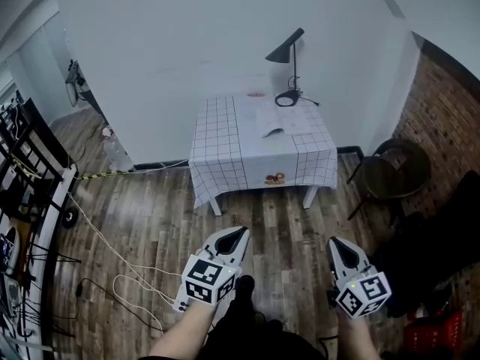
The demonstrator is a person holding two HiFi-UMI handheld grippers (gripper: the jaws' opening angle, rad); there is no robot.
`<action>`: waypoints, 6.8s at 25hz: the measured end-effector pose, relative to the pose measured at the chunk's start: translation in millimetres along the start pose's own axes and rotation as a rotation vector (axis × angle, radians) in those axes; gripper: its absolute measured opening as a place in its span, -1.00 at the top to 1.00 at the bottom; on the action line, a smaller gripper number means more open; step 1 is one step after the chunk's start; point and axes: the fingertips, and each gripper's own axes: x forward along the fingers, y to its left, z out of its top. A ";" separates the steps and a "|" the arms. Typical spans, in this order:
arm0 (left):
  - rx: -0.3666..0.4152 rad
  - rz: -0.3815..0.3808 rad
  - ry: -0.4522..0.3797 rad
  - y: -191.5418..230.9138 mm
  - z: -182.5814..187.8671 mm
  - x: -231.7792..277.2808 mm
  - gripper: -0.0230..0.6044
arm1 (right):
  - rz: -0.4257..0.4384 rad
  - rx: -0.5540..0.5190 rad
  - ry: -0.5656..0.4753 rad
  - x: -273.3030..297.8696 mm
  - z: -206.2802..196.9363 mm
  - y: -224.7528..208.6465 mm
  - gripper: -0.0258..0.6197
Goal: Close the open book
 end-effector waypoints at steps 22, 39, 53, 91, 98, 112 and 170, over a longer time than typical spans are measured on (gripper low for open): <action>-0.030 -0.070 -0.004 231.8 39.5 131.4 0.91 | -0.061 -0.038 0.073 257.5 28.5 -13.3 0.91; -0.004 -0.113 0.031 267.6 50.5 217.8 0.91 | -0.105 0.007 0.074 320.4 21.7 -71.7 0.91; 0.019 -0.116 0.058 260.8 95.5 373.1 0.91 | -0.074 0.048 0.059 390.7 47.6 -213.9 0.91; -0.063 -0.106 0.107 404.1 81.5 523.2 0.91 | -0.022 -0.053 0.248 603.7 26.0 -287.2 0.90; -0.107 -0.097 0.174 405.8 47.3 548.7 0.91 | 0.029 -0.055 0.345 633.2 -17.0 -303.4 0.82; -0.188 -0.097 0.300 413.3 -26.1 585.6 0.91 | 0.104 -0.121 0.496 673.4 -101.4 -318.2 0.55; -0.221 -0.067 0.369 423.4 -67.4 586.1 0.91 | -0.085 -0.221 0.517 703.6 -150.8 -360.8 0.51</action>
